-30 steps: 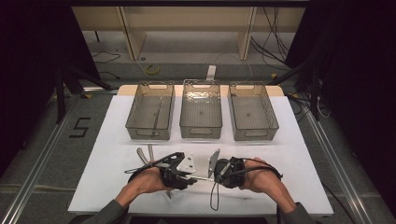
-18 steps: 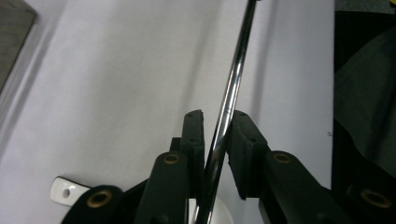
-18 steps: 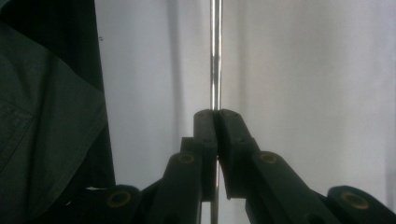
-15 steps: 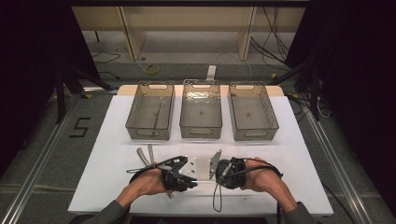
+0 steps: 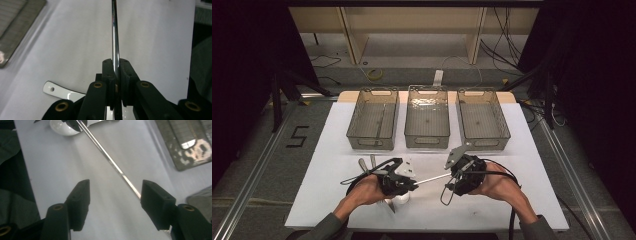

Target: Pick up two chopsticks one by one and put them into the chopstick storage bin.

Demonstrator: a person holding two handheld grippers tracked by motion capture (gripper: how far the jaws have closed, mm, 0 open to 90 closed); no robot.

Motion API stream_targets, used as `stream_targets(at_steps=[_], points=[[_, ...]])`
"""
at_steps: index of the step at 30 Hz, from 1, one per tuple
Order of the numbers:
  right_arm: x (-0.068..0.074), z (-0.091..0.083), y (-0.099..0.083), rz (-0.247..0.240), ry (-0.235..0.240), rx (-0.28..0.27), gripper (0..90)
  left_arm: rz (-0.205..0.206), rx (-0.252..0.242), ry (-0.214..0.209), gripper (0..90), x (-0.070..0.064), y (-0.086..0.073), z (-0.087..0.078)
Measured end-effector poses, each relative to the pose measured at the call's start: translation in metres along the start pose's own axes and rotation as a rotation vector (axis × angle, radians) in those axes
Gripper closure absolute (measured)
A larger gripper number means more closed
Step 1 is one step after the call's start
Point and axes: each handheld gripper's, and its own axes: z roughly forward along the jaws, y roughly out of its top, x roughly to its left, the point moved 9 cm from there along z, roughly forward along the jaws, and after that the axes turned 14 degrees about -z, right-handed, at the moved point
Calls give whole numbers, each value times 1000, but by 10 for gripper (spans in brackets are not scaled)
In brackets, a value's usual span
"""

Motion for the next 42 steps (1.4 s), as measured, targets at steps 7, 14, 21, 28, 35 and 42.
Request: stream_targets(at_steps=[7, 14, 21, 28, 35, 42], points=[[-14, -11, 1, 91, -82, -127, 360, -136, -74, 77, 834, 27, 4, -14], [-20, -12, -4, 170, -118, -202, 340, -221, -134, 145, 834, 46, 6, -25], [-23, -6, -16, 266, -136, -284, 324, -300, -182, 179, 833, 64, 4, -37], [-21, 0, -29, 339, -137, -351, 315, -354, -212, 202, 833, 79, 3, -48], [-15, 4, -39, 362, -135, -355, 299, -421, -259, 236, 833, 99, 3, -61], [-13, 5, -48, 390, -151, -364, 280, -496, -304, 267, 833, 126, 3, -72]])
